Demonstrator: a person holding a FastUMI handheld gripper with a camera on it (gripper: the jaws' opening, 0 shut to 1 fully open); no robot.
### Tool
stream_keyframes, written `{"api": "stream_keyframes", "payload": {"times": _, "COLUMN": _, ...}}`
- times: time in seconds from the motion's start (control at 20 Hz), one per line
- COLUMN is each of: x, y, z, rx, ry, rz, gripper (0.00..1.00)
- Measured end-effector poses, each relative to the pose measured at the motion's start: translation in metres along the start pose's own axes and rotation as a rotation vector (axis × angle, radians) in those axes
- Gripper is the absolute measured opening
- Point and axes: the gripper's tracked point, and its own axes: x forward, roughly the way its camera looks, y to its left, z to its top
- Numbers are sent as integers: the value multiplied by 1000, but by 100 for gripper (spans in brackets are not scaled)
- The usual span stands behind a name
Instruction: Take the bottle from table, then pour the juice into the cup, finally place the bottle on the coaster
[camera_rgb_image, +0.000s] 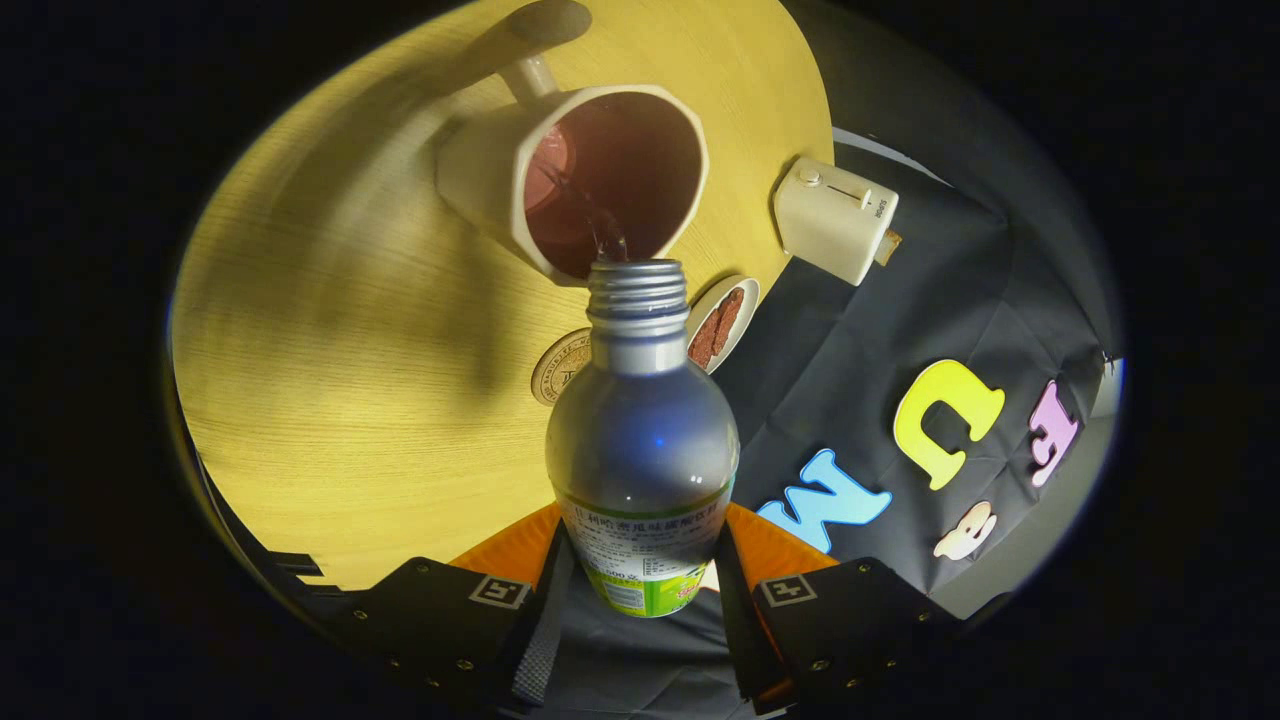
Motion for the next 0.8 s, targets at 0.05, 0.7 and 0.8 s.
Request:
{"api": "stream_keyframes", "payload": {"times": 0.05, "x": -2, "y": -2, "z": 1, "rx": -13, "ry": 2, "rz": -3, "gripper": 68}}
{"api": "stream_keyframes", "payload": {"times": 0.7, "x": -7, "y": -14, "z": 7, "rx": -151, "ry": 59, "rz": 10, "gripper": 68}}
{"api": "stream_keyframes", "payload": {"times": 0.8, "x": -9, "y": -17, "z": 6, "rx": -156, "ry": 64, "rz": 9, "gripper": 68}}
